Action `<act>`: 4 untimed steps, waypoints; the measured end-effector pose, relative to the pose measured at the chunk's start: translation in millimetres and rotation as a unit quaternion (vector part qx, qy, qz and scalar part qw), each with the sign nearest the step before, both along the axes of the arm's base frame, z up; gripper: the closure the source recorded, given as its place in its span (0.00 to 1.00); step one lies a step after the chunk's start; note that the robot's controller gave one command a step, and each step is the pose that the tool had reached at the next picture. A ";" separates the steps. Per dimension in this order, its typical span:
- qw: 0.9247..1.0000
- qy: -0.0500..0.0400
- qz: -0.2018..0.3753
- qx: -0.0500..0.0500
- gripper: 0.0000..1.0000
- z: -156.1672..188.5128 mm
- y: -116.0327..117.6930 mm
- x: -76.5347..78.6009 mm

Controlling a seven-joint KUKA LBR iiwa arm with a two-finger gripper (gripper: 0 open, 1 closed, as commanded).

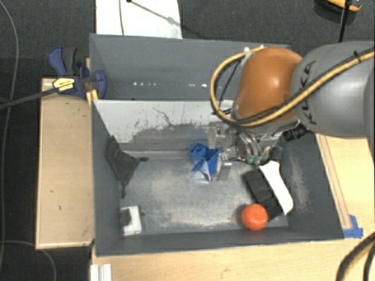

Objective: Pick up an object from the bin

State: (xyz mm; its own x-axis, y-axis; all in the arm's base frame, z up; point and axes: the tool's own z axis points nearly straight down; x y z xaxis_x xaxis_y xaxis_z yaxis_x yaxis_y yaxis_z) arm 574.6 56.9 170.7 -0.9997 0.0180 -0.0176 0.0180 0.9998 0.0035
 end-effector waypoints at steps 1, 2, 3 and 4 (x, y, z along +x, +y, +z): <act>0.993 0.003 0.120 -0.002 0.00 -22.9 -1.3 3.5; 0.995 -0.001 0.096 -0.001 0.00 -54.8 -10.4 12.6; 0.991 0.001 0.132 -0.002 0.00 -73.3 -15.6 18.3; 0.999 -0.006 0.041 0.002 1.00 -74.4 -5.4 12.7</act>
Offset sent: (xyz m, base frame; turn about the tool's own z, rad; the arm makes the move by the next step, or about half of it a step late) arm 0.0162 -0.0167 -0.0731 -0.2197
